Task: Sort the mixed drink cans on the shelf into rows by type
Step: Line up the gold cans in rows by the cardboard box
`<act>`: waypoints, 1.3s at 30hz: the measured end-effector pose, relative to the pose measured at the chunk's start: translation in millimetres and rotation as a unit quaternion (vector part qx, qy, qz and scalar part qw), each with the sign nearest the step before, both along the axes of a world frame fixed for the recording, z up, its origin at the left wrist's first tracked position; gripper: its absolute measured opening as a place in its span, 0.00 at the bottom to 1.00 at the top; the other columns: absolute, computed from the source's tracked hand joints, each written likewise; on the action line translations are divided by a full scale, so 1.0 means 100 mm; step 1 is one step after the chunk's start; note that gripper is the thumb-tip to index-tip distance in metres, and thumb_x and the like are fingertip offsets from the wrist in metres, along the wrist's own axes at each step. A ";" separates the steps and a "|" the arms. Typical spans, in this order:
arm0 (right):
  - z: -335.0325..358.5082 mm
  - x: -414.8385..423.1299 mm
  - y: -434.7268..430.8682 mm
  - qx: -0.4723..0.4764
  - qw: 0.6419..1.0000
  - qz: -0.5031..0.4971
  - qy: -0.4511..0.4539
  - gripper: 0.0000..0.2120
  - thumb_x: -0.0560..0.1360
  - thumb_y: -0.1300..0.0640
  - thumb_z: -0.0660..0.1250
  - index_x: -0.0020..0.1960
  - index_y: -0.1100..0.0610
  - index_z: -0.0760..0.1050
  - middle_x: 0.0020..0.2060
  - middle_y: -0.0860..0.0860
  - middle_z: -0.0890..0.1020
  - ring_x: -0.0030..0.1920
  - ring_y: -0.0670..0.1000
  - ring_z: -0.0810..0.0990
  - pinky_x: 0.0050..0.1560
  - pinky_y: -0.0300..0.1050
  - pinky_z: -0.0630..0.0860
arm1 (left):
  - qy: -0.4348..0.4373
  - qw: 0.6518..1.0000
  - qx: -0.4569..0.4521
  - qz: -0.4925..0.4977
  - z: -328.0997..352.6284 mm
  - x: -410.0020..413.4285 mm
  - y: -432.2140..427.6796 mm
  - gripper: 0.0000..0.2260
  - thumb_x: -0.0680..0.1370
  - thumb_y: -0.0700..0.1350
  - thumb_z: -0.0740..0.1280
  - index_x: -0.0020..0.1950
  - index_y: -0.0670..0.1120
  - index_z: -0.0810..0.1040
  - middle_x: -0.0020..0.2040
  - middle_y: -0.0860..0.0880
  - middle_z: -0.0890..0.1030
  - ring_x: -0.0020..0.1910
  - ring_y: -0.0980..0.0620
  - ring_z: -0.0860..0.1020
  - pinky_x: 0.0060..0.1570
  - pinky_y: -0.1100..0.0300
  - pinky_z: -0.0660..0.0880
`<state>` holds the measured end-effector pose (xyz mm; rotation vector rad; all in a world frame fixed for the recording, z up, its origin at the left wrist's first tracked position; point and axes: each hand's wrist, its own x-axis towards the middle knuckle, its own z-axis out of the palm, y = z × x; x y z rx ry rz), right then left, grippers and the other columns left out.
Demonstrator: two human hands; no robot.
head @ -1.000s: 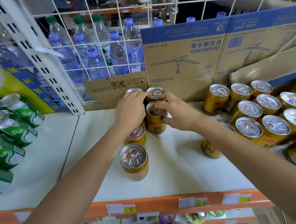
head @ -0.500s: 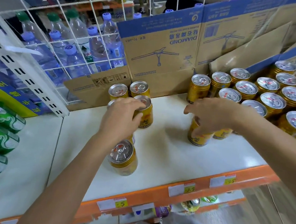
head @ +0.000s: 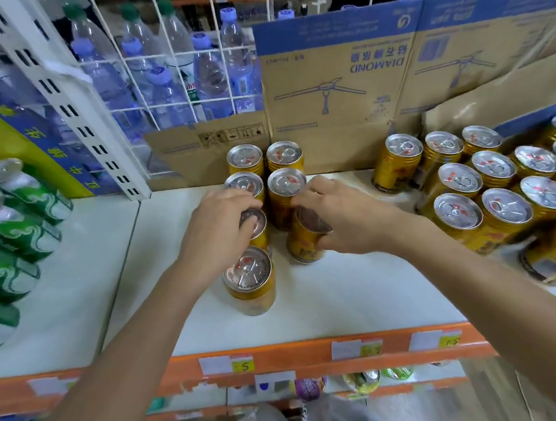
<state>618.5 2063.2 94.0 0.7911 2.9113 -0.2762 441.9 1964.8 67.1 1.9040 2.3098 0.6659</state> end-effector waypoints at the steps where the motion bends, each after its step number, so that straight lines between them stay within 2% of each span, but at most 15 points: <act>1: -0.03 -0.06 -0.03 0.001 1.000 0.007 0.006 0.31 0.69 0.59 0.69 0.70 0.55 0.65 0.62 0.57 0.68 0.62 0.58 0.69 0.60 0.51 0.69 | -0.001 1.000 -0.005 0.001 0.00 0.00 0.00 0.12 0.76 0.41 0.67 0.59 0.48 0.81 0.60 0.50 0.79 0.61 0.48 0.72 0.59 0.58 0.67; 4: -0.11 -0.16 -0.08 0.015 0.999 0.021 0.022 0.30 0.69 0.61 0.68 0.70 0.54 0.66 0.63 0.58 0.66 0.61 0.60 0.68 0.61 0.52 0.67 | -0.013 1.000 -0.013 -0.003 -0.01 -0.04 0.00 0.13 0.77 0.42 0.67 0.60 0.49 0.81 0.62 0.50 0.78 0.63 0.49 0.71 0.61 0.60 0.65; 8: -0.15 -0.16 -0.09 0.015 0.999 0.023 0.038 0.30 0.70 0.62 0.66 0.71 0.52 0.66 0.64 0.56 0.64 0.60 0.59 0.67 0.62 0.49 0.66 | -0.013 1.000 -0.008 0.002 -0.02 -0.03 -0.01 0.13 0.77 0.42 0.66 0.61 0.49 0.80 0.63 0.51 0.78 0.64 0.49 0.70 0.61 0.61 0.64; 11: -0.19 -0.14 -0.09 -0.004 0.996 0.041 0.081 0.29 0.68 0.67 0.67 0.69 0.56 0.70 0.61 0.58 0.68 0.58 0.59 0.68 0.60 0.50 0.68 | -0.001 1.000 -0.006 0.010 -0.04 -0.02 -0.02 0.13 0.78 0.43 0.65 0.62 0.50 0.80 0.64 0.52 0.77 0.64 0.50 0.70 0.61 0.59 0.66; 15: -0.28 -0.11 -0.10 0.021 0.989 0.072 0.125 0.28 0.62 0.71 0.68 0.63 0.61 0.75 0.56 0.60 0.75 0.54 0.61 0.72 0.57 0.47 0.68 | 0.004 1.000 -0.008 0.008 -0.03 -0.02 -0.02 0.13 0.78 0.43 0.65 0.61 0.51 0.80 0.64 0.53 0.77 0.64 0.51 0.70 0.61 0.58 0.67; 19: -0.38 -0.08 -0.10 0.047 0.982 0.086 0.160 0.27 0.60 0.67 0.65 0.60 0.61 0.76 0.53 0.58 0.79 0.54 0.58 0.73 0.60 0.40 0.62 | 0.003 1.000 -0.012 0.010 -0.03 -0.04 -0.02 0.13 0.78 0.44 0.65 0.61 0.52 0.80 0.64 0.53 0.77 0.64 0.52 0.70 0.60 0.58 0.67; 22: -0.36 -0.09 -0.12 0.074 0.973 0.104 0.193 0.26 0.59 0.66 0.64 0.57 0.60 0.79 0.51 0.55 0.81 0.56 0.57 0.74 0.65 0.39 0.59 | 0.003 1.000 -0.013 0.013 -0.02 -0.04 -0.01 0.12 0.78 0.44 0.66 0.61 0.52 0.80 0.63 0.53 0.77 0.64 0.52 0.70 0.59 0.59 0.67; 25: -0.35 -0.08 -0.14 0.087 0.964 0.115 0.225 0.24 0.59 0.67 0.64 0.54 0.60 0.81 0.49 0.53 0.83 0.55 0.52 0.69 0.62 0.40 0.62 | 0.003 1.000 -0.015 0.015 -0.02 -0.03 -0.01 0.12 0.78 0.45 0.65 0.61 0.52 0.80 0.63 0.54 0.77 0.64 0.53 0.70 0.59 0.59 0.67; 28: -0.38 -0.04 -0.14 0.051 0.963 0.111 0.240 0.23 0.60 0.71 0.67 0.54 0.61 0.80 0.51 0.53 0.83 0.53 0.51 0.70 0.58 0.40 0.65 | 0.001 1.000 -0.018 0.022 -0.01 -0.02 -0.02 0.13 0.78 0.45 0.65 0.61 0.53 0.80 0.64 0.55 0.77 0.64 0.53 0.69 0.59 0.59 0.68; 34: -0.46 0.01 -0.10 0.034 0.956 0.116 0.268 0.23 0.62 0.74 0.69 0.55 0.61 0.80 0.53 0.53 0.82 0.56 0.51 0.71 0.61 0.38 0.65 | 0.007 0.999 -0.015 0.031 0.00 0.00 -0.02 0.12 0.78 0.44 0.65 0.61 0.52 0.80 0.63 0.54 0.77 0.65 0.53 0.69 0.59 0.59 0.68; 37: -0.45 0.00 -0.09 0.029 0.958 0.123 0.259 0.23 0.62 0.73 0.69 0.55 0.61 0.80 0.54 0.52 0.82 0.56 0.51 0.71 0.62 0.38 0.64 | 0.004 0.999 -0.018 0.028 -0.01 -0.01 -0.01 0.12 0.78 0.44 0.66 0.61 0.52 0.80 0.63 0.54 0.78 0.64 0.53 0.70 0.59 0.59 0.68; 39: -0.44 0.01 -0.10 0.019 0.959 0.123 0.254 0.21 0.64 0.70 0.69 0.56 0.61 0.79 0.55 0.53 0.81 0.57 0.51 0.70 0.62 0.39 0.63 | 0.001 1.000 -0.019 0.022 0.00 -0.01 -0.01 0.12 0.77 0.44 0.66 0.60 0.51 0.81 0.63 0.52 0.78 0.64 0.51 0.70 0.60 0.59 0.67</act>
